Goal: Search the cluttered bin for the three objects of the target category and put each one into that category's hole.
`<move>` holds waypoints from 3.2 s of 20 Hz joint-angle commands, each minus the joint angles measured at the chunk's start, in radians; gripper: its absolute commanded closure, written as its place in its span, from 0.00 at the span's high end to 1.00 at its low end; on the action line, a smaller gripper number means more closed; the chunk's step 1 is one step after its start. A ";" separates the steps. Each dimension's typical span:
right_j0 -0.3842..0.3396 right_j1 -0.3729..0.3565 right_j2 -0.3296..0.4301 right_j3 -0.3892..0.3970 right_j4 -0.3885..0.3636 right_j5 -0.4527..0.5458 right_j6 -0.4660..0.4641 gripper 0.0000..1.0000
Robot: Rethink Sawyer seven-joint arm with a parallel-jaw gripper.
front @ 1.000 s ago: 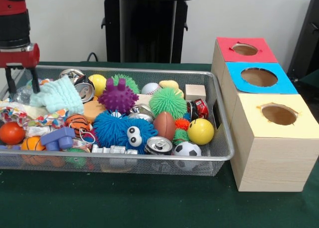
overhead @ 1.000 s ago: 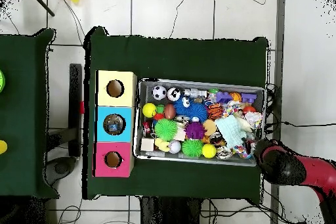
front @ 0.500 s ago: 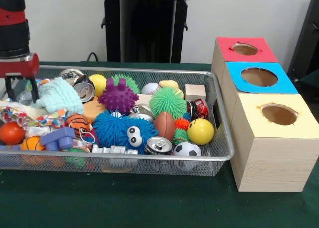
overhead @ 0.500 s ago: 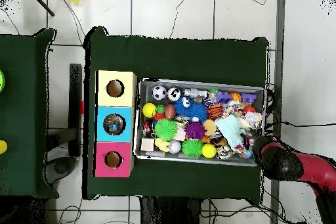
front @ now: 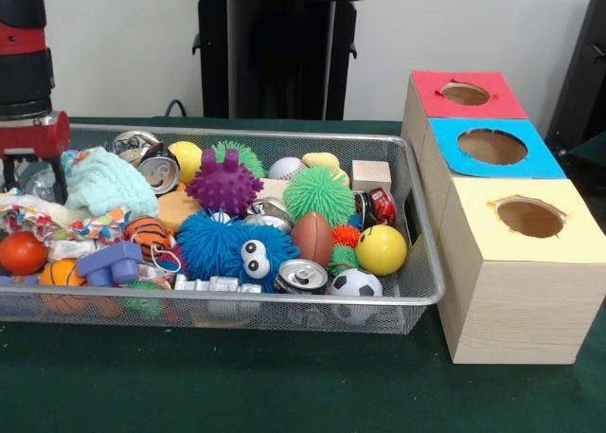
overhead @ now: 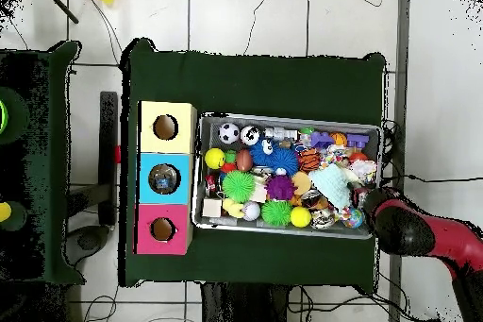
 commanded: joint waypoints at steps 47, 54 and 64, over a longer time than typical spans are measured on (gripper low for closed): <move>0.017 -0.077 -0.180 0.162 -0.012 0.037 -0.039 1.00; 0.003 -0.065 -0.180 0.154 -0.011 0.060 -0.084 1.00; -0.013 -0.007 -0.169 0.121 -0.017 0.067 -0.128 0.00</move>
